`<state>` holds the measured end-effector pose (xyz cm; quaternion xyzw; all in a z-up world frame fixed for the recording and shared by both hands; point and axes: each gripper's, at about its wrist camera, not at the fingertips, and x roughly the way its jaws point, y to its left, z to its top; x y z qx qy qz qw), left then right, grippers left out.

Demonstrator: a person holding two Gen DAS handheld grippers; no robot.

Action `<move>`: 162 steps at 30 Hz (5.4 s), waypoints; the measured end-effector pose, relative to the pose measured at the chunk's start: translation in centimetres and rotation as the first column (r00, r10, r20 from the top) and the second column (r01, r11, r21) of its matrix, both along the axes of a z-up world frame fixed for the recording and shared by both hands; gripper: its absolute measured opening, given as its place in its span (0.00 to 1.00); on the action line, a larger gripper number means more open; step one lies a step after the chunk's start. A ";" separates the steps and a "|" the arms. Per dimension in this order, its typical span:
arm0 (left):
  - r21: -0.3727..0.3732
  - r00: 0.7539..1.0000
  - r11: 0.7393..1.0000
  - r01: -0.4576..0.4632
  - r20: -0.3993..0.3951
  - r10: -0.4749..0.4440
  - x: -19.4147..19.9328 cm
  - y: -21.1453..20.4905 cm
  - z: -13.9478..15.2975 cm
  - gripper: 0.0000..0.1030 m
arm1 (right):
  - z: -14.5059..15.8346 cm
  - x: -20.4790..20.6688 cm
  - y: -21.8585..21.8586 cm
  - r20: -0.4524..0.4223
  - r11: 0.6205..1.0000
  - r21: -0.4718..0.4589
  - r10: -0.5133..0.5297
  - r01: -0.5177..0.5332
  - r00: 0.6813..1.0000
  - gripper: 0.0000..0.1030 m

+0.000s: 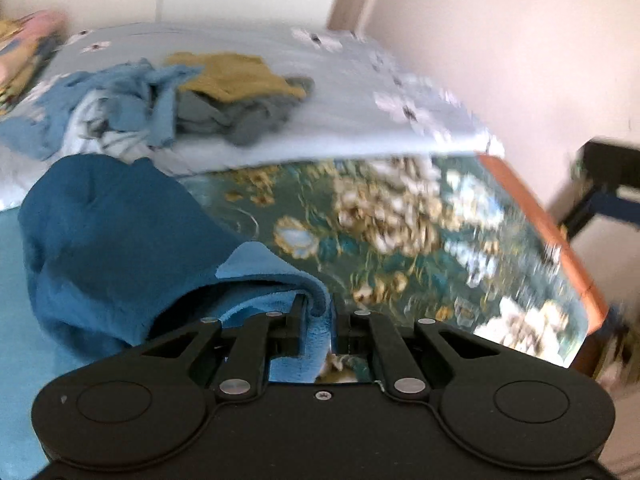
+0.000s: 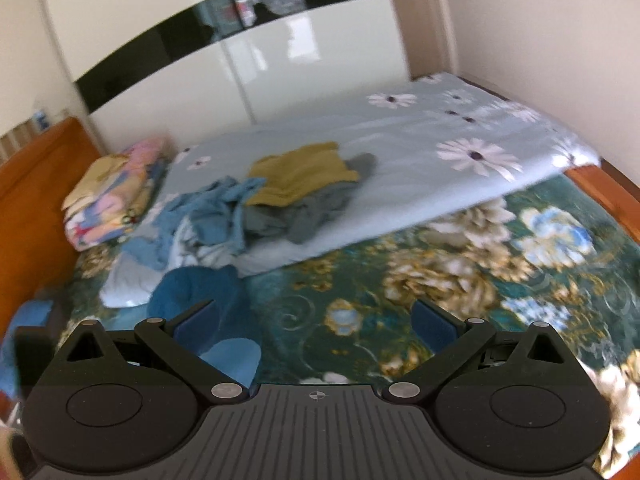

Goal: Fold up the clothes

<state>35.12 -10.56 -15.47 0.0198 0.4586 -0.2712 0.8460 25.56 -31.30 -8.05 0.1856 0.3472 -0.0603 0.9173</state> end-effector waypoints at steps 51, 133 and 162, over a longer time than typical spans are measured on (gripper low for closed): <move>0.261 0.222 0.123 0.957 -0.396 -0.891 -0.9 -12.8 -15.4 0.35 | -15.5 -9.5 -1.4 -0.320 0.881 0.174 -0.371 0.439 0.872 1.00; -0.645 0.868 0.746 -0.165 0.265 0.421 -8.9 20.2 26.5 0.07 | 6.9 -0.6 0.2 0.334 0.990 0.088 0.074 -0.109 0.940 0.21; -0.454 0.826 0.740 -0.496 0.018 0.564 -6.9 26.0 13.5 0.08 | 4.5 4.9 7.3 0.034 0.976 -0.047 0.212 -0.211 0.977 0.21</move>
